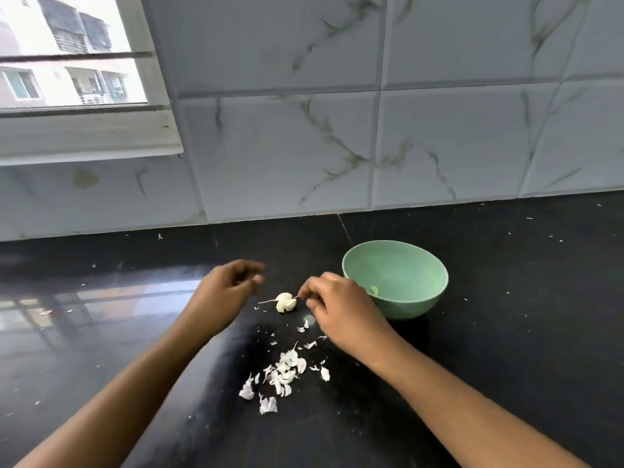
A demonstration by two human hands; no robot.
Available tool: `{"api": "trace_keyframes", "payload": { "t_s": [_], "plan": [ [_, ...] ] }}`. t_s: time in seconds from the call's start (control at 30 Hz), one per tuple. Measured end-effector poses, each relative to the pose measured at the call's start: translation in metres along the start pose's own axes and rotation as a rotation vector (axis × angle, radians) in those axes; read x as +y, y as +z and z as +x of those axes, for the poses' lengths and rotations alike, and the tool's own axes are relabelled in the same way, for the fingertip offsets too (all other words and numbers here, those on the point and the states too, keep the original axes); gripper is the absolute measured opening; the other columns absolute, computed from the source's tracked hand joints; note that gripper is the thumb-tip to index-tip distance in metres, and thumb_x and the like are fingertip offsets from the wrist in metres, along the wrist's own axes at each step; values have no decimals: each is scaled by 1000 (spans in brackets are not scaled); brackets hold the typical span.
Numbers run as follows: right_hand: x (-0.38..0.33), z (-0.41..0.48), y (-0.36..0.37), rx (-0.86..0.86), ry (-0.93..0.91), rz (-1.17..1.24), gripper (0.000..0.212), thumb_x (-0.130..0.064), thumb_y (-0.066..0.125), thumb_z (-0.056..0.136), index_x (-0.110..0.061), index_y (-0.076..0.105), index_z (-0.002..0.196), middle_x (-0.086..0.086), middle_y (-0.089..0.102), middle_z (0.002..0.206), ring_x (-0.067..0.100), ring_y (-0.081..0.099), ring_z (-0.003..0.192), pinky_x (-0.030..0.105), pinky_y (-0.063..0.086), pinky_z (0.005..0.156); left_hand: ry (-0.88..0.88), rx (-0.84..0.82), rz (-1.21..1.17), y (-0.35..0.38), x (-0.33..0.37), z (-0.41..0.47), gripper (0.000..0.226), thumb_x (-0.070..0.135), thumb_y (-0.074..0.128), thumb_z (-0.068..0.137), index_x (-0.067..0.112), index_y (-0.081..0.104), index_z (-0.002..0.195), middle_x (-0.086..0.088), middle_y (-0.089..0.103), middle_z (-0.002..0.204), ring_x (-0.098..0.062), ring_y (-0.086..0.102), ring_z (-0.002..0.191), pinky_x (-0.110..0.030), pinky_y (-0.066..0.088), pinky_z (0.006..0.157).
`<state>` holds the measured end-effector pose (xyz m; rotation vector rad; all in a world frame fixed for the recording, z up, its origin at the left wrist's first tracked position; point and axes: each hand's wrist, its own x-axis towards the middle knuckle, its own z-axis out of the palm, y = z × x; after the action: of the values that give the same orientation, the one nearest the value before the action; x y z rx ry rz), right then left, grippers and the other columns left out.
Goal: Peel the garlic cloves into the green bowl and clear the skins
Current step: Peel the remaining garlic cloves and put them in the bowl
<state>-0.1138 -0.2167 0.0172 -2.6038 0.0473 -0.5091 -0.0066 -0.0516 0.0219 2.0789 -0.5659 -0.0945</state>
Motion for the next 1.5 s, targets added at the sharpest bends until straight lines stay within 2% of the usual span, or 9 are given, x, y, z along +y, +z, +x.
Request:
{"api": "trace_keyframes", "payload": {
  "t_s": [0.1, 0.2, 0.43, 0.67, 1.03, 1.13, 1.23, 1.33, 1.5],
  "plan": [
    [7, 6, 15, -99, 42, -60, 23, -12, 52, 93, -19, 63, 112, 4, 57, 108, 24, 58, 98, 34, 43, 86, -6, -82, 324, -8, -25, -18, 19, 20, 63, 89, 24, 65, 108, 9, 68, 100, -12, 66, 91, -20, 44, 72],
    [9, 13, 21, -132, 26, -71, 29, -9, 51, 92, -22, 61, 118, 1, 55, 114, 23, 59, 100, 33, 44, 85, 74, -42, 463, -3, -27, -29, 29, 26, 64, 89, 27, 62, 117, 12, 65, 109, -8, 60, 98, -20, 38, 77],
    [10, 15, 29, -153, -44, -69, 22, -9, 54, 89, -23, 67, 101, -6, 56, 109, 20, 61, 94, 35, 47, 81, 281, -10, 531, 15, -26, -38, 32, 35, 57, 91, 35, 58, 122, 15, 55, 110, -9, 51, 109, -25, 43, 83],
    [13, 18, 34, -122, -26, -63, 30, -9, 52, 92, -21, 60, 118, -4, 56, 117, 21, 60, 101, 35, 46, 87, 314, -83, 542, 17, -33, -32, 31, 39, 57, 90, 37, 59, 122, 20, 45, 101, -7, 47, 106, -24, 43, 82],
    [9, 14, 25, -157, -23, -129, 8, -22, 64, 87, -18, 63, 93, -3, 59, 98, 16, 57, 91, 22, 31, 68, 362, -138, 547, 15, -37, -31, 30, 44, 54, 91, 43, 60, 119, 24, 42, 100, -4, 44, 107, -25, 45, 85],
    [8, 13, 21, -138, -8, -106, 7, -23, 61, 89, -17, 63, 93, -3, 62, 97, 15, 58, 91, 23, 36, 70, 367, -151, 542, 14, -37, -32, 29, 43, 55, 90, 42, 60, 119, 24, 43, 100, -5, 45, 106, -24, 43, 87],
    [7, 9, 16, -141, 14, -7, 5, -22, 60, 90, -19, 62, 92, -8, 63, 86, 10, 59, 81, 25, 44, 71, 342, -109, 454, 14, -34, -34, 32, 38, 60, 89, 39, 59, 121, 23, 53, 101, -3, 51, 103, -20, 41, 85],
    [3, 3, 13, -240, 86, 340, 6, -15, 61, 90, -19, 63, 87, -9, 59, 71, 5, 58, 64, 25, 51, 53, 284, -62, 203, 16, -28, -38, 36, 28, 69, 85, 37, 62, 119, 19, 66, 99, 3, 60, 92, -11, 44, 79],
    [-3, -2, 7, -389, 217, 893, 6, -5, 61, 89, -2, 63, 94, 6, 65, 76, 7, 59, 57, 19, 49, 46, 156, -84, -280, 16, -19, -43, 20, 10, 73, 79, 18, 72, 97, -3, 74, 83, -10, 67, 73, -23, 55, 66]
  ]
}}
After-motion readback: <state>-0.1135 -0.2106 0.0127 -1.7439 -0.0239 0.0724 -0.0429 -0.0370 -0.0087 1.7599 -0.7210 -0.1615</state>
